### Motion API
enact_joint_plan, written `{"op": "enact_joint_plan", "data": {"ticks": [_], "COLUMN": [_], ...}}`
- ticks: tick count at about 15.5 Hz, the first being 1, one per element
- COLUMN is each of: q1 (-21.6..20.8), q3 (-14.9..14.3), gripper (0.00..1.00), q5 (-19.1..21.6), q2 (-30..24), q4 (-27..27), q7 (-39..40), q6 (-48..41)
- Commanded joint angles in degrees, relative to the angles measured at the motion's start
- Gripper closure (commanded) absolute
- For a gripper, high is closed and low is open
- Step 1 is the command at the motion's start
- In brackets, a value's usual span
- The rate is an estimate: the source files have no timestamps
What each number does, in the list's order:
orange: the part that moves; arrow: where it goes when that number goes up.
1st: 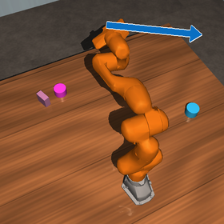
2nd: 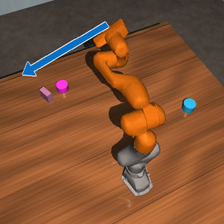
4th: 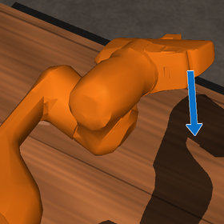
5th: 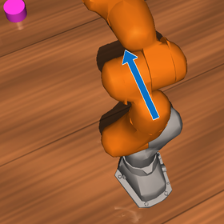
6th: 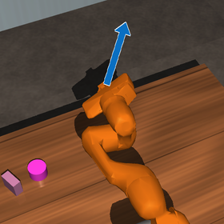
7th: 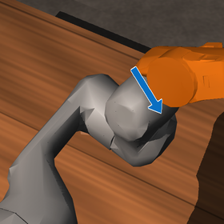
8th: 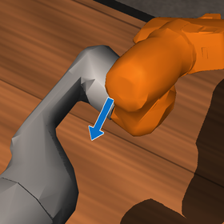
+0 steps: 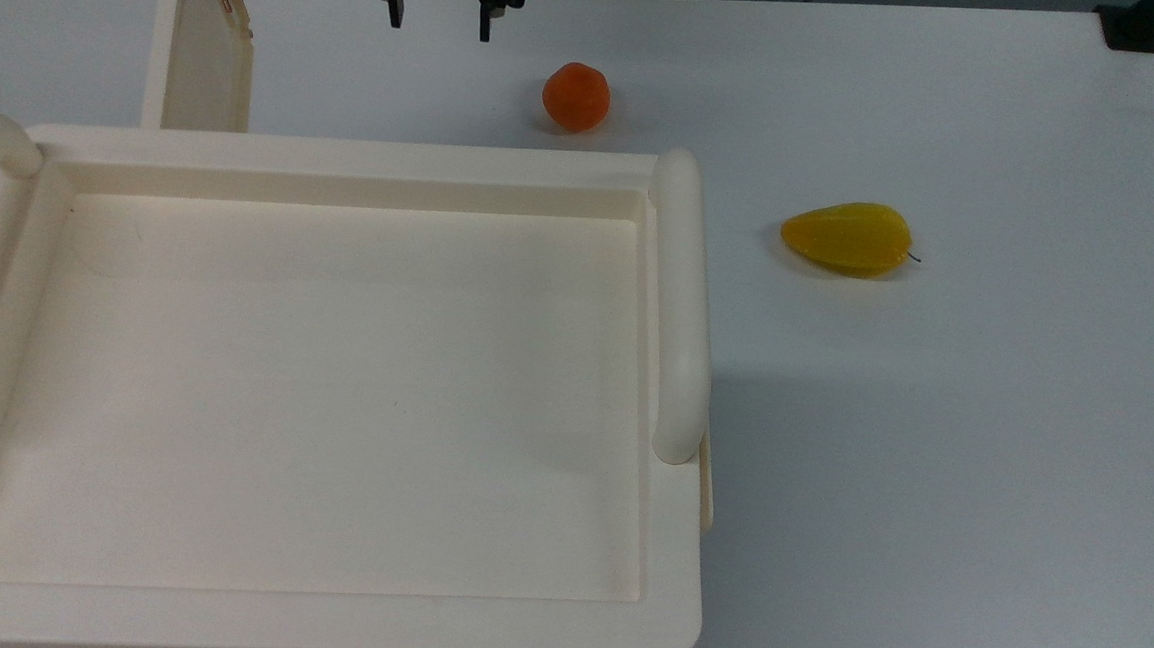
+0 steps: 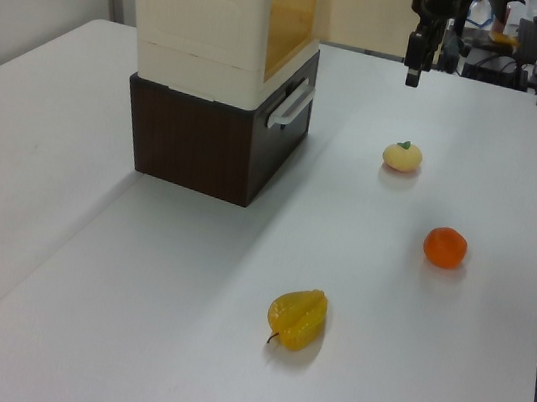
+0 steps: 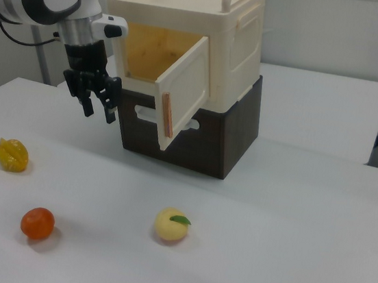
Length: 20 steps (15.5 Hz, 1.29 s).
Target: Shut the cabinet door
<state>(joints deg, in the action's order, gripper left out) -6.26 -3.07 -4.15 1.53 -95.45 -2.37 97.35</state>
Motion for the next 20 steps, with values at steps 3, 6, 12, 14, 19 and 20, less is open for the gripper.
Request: {"op": "enact_joint_plan", "data": {"ticks": [3, 6, 12, 14, 19, 20], "q1": [0.1, 0.1, 0.28, 0.8, 2.73, 3.52], "q3": [-0.45, -0.45, -0.54, -0.54, -0.71, -0.8], "gripper": [1.0, 1.0, 1.0, 1.0, 1.0, 1.0], "q5": [1.34, 1.6, 1.51, 1.6, 2.56, 2.74], "q2": [-0.12, -0.12, -0.12, -0.04, -0.12, -0.12], "q4": [0.17, 0.17, 2.8, 5.78, 13.43, 14.66], "q7": [1.76, 1.76, 1.49, 1.06, 0.79, 0.79], "q6": [-0.58, -0.58, -1.11, -1.02, -0.5, 0.03]}}
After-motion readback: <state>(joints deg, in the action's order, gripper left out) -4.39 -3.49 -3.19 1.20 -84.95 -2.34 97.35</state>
